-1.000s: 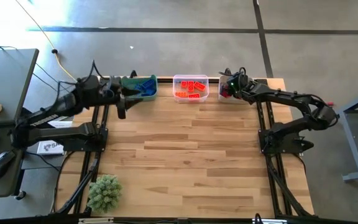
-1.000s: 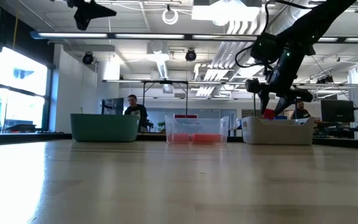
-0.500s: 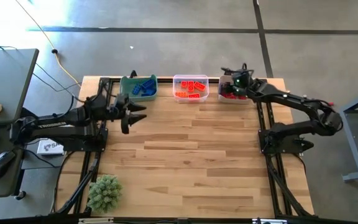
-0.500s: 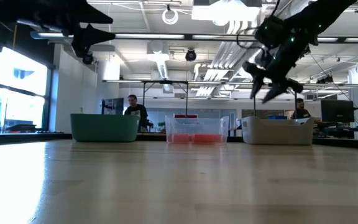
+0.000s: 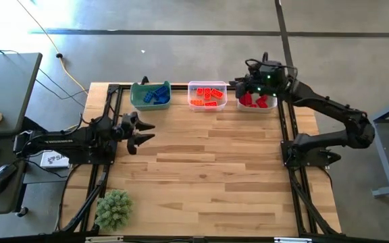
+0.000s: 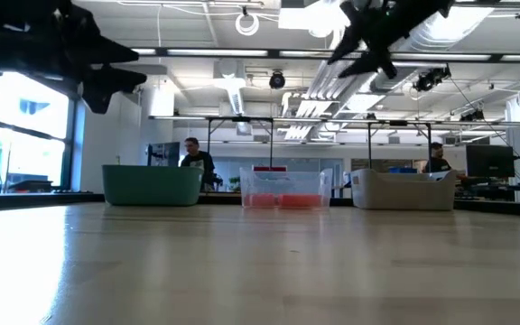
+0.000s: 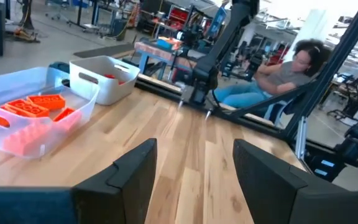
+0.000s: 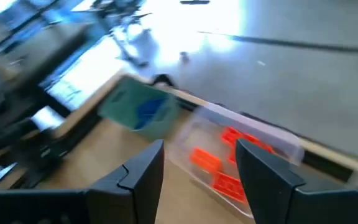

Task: Sort & place blocks by color
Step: Return to Home Position

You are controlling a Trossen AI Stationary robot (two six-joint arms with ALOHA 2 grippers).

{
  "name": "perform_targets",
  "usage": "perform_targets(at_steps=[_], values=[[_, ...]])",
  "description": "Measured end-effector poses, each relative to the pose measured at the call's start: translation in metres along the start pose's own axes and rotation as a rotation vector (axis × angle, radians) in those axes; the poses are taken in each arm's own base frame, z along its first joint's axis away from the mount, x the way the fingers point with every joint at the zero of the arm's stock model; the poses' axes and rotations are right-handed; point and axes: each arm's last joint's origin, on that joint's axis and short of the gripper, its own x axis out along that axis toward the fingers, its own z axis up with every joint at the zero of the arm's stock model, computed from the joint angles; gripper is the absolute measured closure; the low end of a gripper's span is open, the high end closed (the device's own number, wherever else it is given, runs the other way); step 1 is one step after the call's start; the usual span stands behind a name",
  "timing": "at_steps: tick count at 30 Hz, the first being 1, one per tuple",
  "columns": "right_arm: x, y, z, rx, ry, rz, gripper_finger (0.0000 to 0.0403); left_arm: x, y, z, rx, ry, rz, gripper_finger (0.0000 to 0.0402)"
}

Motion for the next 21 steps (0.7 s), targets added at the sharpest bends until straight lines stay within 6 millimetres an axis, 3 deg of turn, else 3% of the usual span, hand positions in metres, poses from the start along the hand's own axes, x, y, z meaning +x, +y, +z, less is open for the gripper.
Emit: perform_targets(at_steps=[5, 10, 15, 21], values=[[-0.015, 0.027, 0.013, -0.094, 0.03, 0.2, 0.0217, -0.008, 0.004, -0.014, -0.012, -0.022, -0.007, 0.0202], [-0.038, 0.043, 0.006, -0.181, 0.029, 0.344, 0.0217, -0.014, 0.008, -0.027, -0.05, -0.021, -0.008, 0.0202], [-0.065, 0.046, -0.023, -0.256, -0.036, 0.356, 0.0217, -0.017, 0.007, -0.026, -0.05, -0.033, -0.012, 0.0202], [-0.077, 0.029, -0.077, -0.276, -0.104, 0.4, 0.0217, -0.017, 0.007, -0.026, -0.006, -0.027, -0.026, 0.0202]])
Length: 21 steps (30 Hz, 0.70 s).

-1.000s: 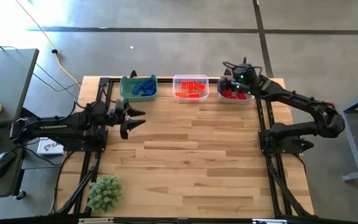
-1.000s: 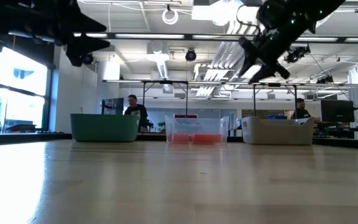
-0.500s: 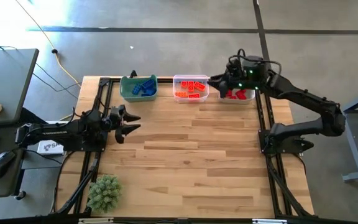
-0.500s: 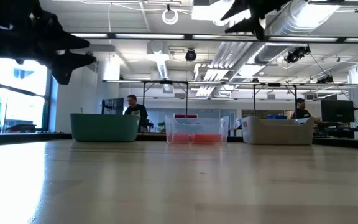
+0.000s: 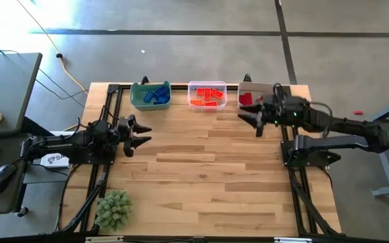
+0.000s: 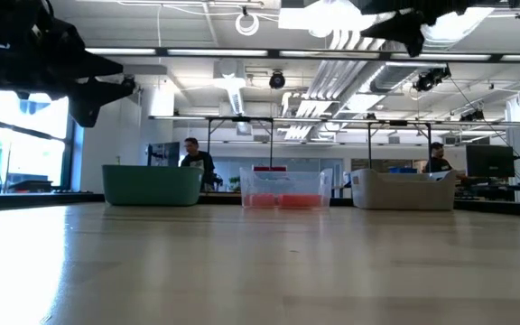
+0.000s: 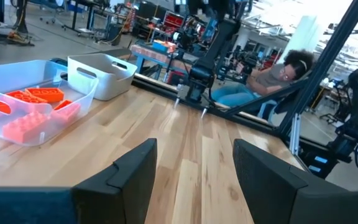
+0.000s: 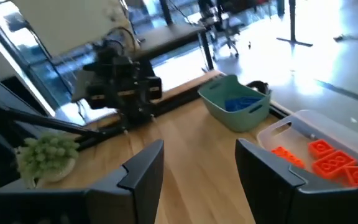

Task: Sort & place blocks by color
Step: Return to Home Position

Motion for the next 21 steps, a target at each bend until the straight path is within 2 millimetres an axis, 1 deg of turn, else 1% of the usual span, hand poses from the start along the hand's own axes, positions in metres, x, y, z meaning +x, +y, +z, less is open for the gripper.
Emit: perform_targets(at_steps=[7, 10, 15, 21], values=[[-0.012, -0.005, -0.064, -0.017, -0.115, 0.132, 0.0217, 0.0, 0.0, 0.0, -0.008, 0.001, 0.0, 0.0202], [-0.014, -0.008, -0.088, -0.019, -0.124, 0.167, 0.0217, 0.0, 0.0, 0.0, -0.01, 0.0, 0.0, 0.0202], [-0.016, -0.014, -0.121, -0.024, -0.116, 0.205, 0.0217, 0.0, 0.0, 0.0, -0.01, 0.0, 0.0, 0.0202], [-0.021, -0.022, -0.152, -0.02, -0.167, 0.253, 0.0217, 0.0, 0.0, 0.0, -0.01, 0.0, 0.0, 0.0202]])
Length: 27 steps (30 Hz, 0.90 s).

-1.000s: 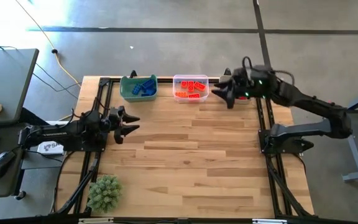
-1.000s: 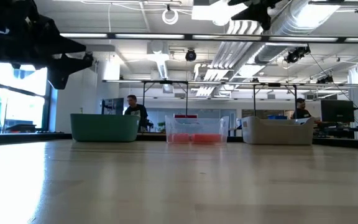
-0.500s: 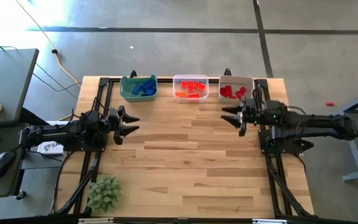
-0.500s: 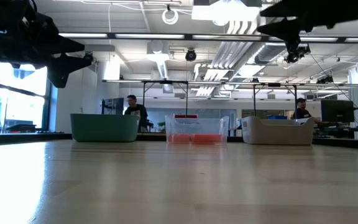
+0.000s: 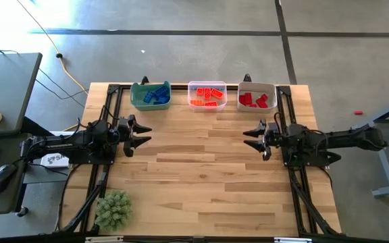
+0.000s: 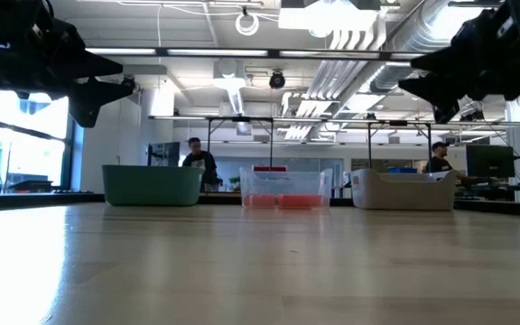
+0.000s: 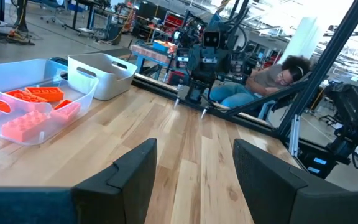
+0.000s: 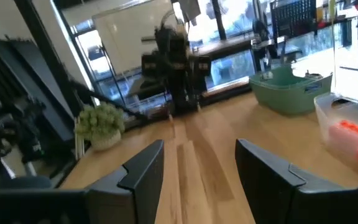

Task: Sort & place blocks by color
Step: Return to Home Position

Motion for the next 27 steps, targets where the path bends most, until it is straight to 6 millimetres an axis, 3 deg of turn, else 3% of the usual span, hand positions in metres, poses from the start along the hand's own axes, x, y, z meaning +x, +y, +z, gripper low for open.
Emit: perform_targets(at_steps=[7, 15, 27], values=[[-0.006, -0.003, -0.009, -0.038, 0.077, -0.042, 0.0217, 0.0, 0.0, 0.0, 0.0, -0.001, 0.0, 0.0202], [-0.009, -0.013, -0.014, 0.022, 0.058, -0.345, 0.0217, 0.0, 0.0, 0.0, 0.0, 0.0, 0.0, 0.0202], [-0.009, -0.013, -0.014, 0.024, 0.066, -0.327, 0.0217, 0.0, 0.0, 0.0, 0.0, -0.001, 0.0, 0.0202]])
